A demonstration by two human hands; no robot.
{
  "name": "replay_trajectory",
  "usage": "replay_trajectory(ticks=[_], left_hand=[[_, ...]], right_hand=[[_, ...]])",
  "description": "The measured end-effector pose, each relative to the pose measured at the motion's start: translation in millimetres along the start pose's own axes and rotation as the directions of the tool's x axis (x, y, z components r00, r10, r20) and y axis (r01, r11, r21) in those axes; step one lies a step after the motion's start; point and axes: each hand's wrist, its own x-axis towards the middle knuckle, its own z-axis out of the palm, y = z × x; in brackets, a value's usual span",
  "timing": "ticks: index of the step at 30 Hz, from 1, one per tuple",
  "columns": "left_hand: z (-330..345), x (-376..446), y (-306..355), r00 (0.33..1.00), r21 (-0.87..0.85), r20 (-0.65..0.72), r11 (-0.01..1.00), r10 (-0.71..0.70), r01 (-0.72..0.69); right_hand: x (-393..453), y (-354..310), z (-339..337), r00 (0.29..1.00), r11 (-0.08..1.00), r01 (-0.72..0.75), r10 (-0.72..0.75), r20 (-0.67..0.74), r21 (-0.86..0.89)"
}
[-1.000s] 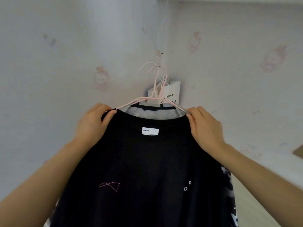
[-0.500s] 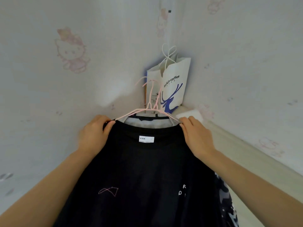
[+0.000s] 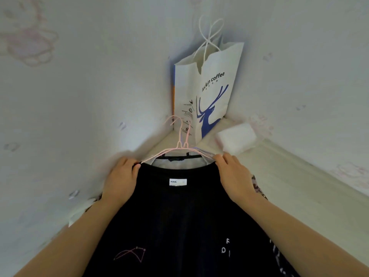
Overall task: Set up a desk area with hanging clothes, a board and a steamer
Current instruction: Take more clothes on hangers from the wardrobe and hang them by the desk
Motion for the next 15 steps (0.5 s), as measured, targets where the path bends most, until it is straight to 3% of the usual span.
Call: replay_trajectory(ticks=[6, 15], left_hand=[[15.9, -0.6, -1.4, 0.997, 0.097, -0.064, 0.995, 0.039, -0.032], [3.8, 5.1, 18.0, 0.952, 0.103, -0.255, 0.984, 0.17, -0.148]], right_hand=[[9.2, 5.3, 22.8, 1.0, 1.0, 0.015, -0.015, 0.01, -0.003], [31.9, 15.3, 1.8, 0.994, 0.998, 0.053, -0.051, -0.099, 0.017]])
